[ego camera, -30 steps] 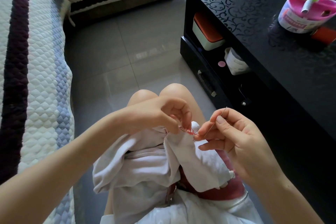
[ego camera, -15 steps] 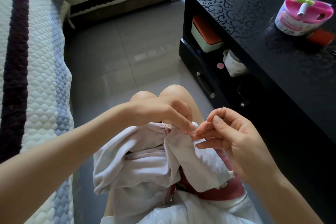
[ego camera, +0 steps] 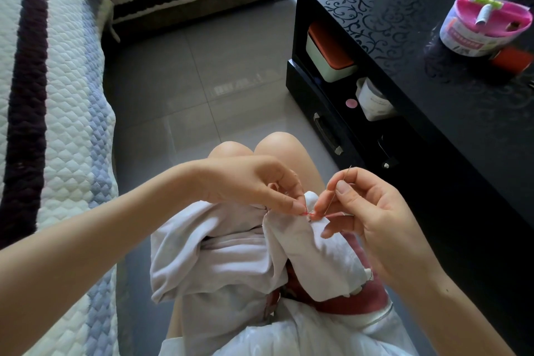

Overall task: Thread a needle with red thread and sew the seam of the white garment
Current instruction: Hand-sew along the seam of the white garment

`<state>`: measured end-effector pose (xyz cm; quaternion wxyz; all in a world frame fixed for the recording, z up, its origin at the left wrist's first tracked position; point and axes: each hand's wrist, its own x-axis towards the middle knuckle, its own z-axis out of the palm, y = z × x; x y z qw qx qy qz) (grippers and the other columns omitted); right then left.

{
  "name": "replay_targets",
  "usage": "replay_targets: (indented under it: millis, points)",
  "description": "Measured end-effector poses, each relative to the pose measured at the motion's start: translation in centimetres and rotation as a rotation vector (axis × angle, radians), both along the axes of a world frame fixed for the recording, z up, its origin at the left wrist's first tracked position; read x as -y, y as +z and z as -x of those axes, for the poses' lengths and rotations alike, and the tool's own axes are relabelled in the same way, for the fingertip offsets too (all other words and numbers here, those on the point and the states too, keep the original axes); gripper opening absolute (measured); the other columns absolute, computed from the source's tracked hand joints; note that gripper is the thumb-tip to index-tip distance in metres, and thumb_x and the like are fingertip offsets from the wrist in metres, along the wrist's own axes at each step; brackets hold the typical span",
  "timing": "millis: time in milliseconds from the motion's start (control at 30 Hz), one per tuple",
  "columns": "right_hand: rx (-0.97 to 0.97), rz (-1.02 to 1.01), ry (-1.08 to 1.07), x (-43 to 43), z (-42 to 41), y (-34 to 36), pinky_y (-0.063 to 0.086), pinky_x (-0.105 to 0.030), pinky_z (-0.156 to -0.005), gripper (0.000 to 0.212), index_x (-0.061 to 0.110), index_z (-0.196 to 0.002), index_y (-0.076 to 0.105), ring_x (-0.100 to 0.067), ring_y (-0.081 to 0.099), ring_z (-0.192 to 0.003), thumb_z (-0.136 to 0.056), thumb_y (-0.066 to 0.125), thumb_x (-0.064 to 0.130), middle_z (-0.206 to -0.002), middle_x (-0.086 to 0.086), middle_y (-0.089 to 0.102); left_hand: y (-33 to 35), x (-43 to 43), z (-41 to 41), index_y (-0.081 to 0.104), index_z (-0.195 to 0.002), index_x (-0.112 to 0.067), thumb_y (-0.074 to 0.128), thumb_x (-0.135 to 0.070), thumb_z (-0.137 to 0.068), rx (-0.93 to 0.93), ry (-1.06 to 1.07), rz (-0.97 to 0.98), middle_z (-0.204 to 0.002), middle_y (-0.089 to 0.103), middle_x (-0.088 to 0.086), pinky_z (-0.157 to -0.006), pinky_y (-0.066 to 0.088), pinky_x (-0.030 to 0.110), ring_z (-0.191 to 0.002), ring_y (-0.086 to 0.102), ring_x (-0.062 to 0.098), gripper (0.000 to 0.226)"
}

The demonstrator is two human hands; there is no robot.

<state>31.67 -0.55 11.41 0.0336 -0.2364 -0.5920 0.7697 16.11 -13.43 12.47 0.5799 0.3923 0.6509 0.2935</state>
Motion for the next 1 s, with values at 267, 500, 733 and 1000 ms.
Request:
replay_targets:
  millis: [267, 500, 733, 1000]
  points:
    - [0.019, -0.305, 0.143, 1.2, -0.2, 0.4, 0.046, -0.018, -0.051, 0.009, 0.008, -0.081, 0.067, -0.009, 0.058, -0.053, -0.088, 0.063, 0.005, -0.064, -0.009, 0.066, -0.5, 0.4, -0.3, 0.067, -0.080, -0.026, 0.062, -0.028, -0.091, -0.008, 0.026, -0.019, -0.087, 0.060, -0.005, -0.072, 0.039, 0.013, -0.074, 0.051, -0.002, 0.012]
    - [0.138, -0.433, 0.131, 1.1, -0.7, 1.2, 0.052, -0.021, -0.051, 0.011, 0.012, -0.075, 0.074, -0.009, 0.062, -0.051, -0.076, 0.075, 0.002, -0.065, -0.003, 0.070, -0.6, 0.4, -0.2, 0.068, -0.079, -0.020, 0.065, -0.024, -0.089, 0.059, 0.113, 0.006, -0.080, 0.060, -0.003, -0.075, 0.041, 0.023, -0.076, 0.051, 0.005, 0.011]
    - [0.190, -0.326, 0.210, 0.6, -0.4, 2.0, 0.045, -0.021, -0.043, 0.013, 0.006, -0.070, 0.073, -0.010, 0.055, -0.044, -0.080, 0.070, -0.002, -0.056, -0.009, 0.065, -0.8, 0.5, -0.3, 0.066, -0.077, -0.017, 0.062, -0.013, -0.092, 0.091, 0.140, 0.008, -0.072, 0.064, -0.010, -0.072, 0.045, 0.017, -0.073, 0.056, 0.004, 0.017]
    - [0.225, -0.094, 0.300, -0.2, 0.0, 2.2, 0.039, -0.018, -0.038, 0.021, 0.009, -0.059, 0.071, -0.011, 0.049, -0.039, -0.077, 0.072, -0.003, -0.054, -0.012, 0.060, -1.1, 0.3, -0.9, 0.067, -0.077, -0.019, 0.059, -0.026, -0.079, 0.045, 0.176, -0.009, -0.076, 0.058, -0.001, -0.074, 0.039, 0.028, -0.076, 0.050, 0.010, 0.011]
